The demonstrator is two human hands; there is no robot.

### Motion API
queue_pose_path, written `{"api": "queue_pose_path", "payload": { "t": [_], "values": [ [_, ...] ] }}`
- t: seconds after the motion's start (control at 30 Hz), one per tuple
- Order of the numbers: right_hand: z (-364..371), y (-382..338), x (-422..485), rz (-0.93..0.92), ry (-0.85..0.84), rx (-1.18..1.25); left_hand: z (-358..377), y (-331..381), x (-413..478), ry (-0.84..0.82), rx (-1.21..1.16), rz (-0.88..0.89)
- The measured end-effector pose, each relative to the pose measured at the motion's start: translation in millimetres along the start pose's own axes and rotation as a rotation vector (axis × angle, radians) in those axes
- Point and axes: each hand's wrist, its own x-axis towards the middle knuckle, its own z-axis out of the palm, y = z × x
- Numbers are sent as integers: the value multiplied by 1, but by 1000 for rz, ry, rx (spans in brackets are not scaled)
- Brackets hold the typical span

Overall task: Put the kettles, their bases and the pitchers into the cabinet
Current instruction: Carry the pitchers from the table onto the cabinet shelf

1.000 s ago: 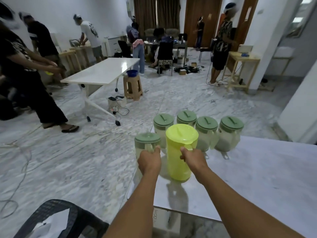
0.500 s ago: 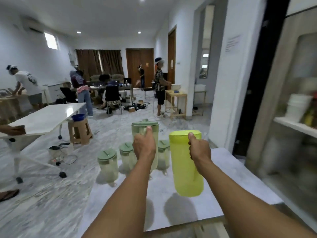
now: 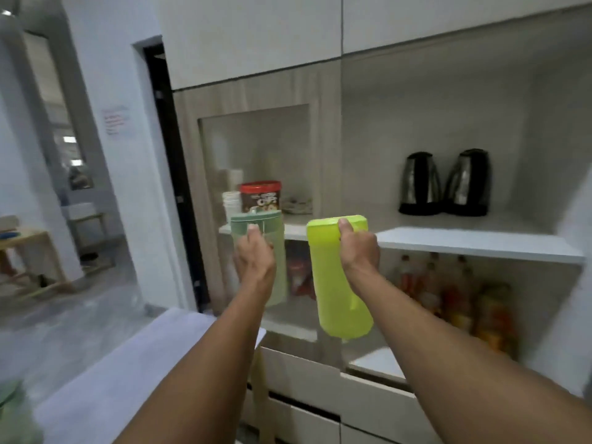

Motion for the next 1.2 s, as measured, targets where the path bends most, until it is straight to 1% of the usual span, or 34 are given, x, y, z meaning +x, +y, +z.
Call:
{"api": "queue_pose_path", "payload": {
  "t": [0.07, 0.13, 0.27, 0.33, 0.43, 0.5, 0.6, 0.7, 0.83, 0.93, 1.0, 1.1, 1.2],
  "values": [
    [-39, 0, 24, 1, 122, -5, 45, 6, -13, -97, -24, 12],
    [-73, -3, 48, -37, 213, -26, 84, 15, -22, -168, -43, 34],
    [-129, -7, 108, -106, 356, -5, 158, 35, -31, -289, -96, 103],
    [-151, -5, 140, -111, 421, -10, 195, 40, -31, -341, -123, 131],
    [-178, 5, 191, -132, 475, -35, 256, 40, -25, -353, -151, 157],
    [-191, 13, 223, -133, 481, -57, 296, 38, -18, -338, -126, 148],
    [-200, 27, 276, -121, 466, -40, 351, 32, -1, -304, -73, 131],
    [-188, 43, 315, -104, 419, 11, 387, 20, 19, -256, -31, 96],
    [-146, 60, 350, -127, 281, 79, 409, -6, 52, -193, 92, 54],
    [-108, 65, 383, -131, 163, 112, 420, -30, 86, -179, 160, 33],
    [-85, 68, 408, -113, 120, 118, 428, -41, 109, -184, 174, 24],
    [-56, 68, 445, -81, 80, 76, 448, -50, 152, -198, 205, 8],
    [-27, 71, 483, -58, -3, 27, 473, -54, 187, -222, 239, 3]
  ]
}}
